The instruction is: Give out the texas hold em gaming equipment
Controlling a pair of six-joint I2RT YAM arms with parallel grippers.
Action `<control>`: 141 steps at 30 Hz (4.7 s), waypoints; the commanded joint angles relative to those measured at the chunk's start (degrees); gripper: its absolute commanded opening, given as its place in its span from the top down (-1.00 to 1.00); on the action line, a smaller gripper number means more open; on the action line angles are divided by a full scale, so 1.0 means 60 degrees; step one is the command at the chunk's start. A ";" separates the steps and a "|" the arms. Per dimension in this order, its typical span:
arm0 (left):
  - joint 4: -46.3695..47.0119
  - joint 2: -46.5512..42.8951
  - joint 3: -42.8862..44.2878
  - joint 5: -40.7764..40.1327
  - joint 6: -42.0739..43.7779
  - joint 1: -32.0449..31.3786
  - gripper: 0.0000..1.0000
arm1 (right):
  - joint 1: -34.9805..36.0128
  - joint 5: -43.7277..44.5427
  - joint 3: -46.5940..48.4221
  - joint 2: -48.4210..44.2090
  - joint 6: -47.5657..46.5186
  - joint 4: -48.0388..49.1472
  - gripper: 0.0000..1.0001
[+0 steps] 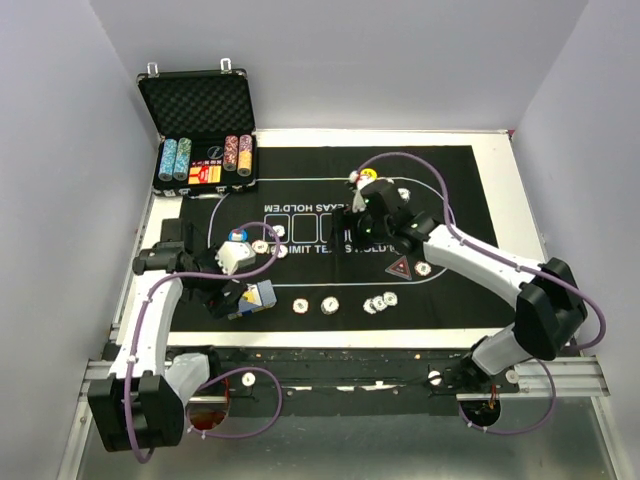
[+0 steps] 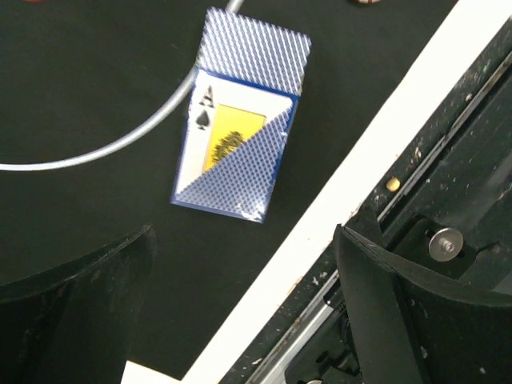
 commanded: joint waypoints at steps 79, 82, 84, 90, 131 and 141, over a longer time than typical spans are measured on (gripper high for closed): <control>-0.4795 0.1866 0.5450 0.4833 0.2566 0.4414 -0.98 | 0.3549 -0.4245 0.4197 0.7040 -0.8833 0.1878 -0.02; -0.4899 0.1487 0.5012 0.5038 0.3530 0.4414 -0.98 | 0.3506 -0.4289 0.3876 0.6704 -0.8467 0.2316 -0.01; -0.4899 0.1063 0.4573 0.4922 0.4352 0.4240 -0.98 | 0.3447 -0.4289 0.3597 0.6368 -0.8189 0.2683 -0.02; -0.4899 0.0797 0.4264 0.4028 0.4647 0.2819 -0.98 | 0.3286 -0.3997 0.3113 0.5226 -0.7778 0.2802 -0.03; -0.4928 0.1397 0.2959 0.3486 0.6977 -0.0449 -0.98 | 0.3066 -0.3982 0.2292 0.1898 -0.7089 0.1557 -0.03; -0.4928 0.1353 0.2784 0.3778 0.6816 -0.0537 -0.98 | 0.3242 -0.3894 0.2439 0.1884 -0.7104 0.1600 -0.03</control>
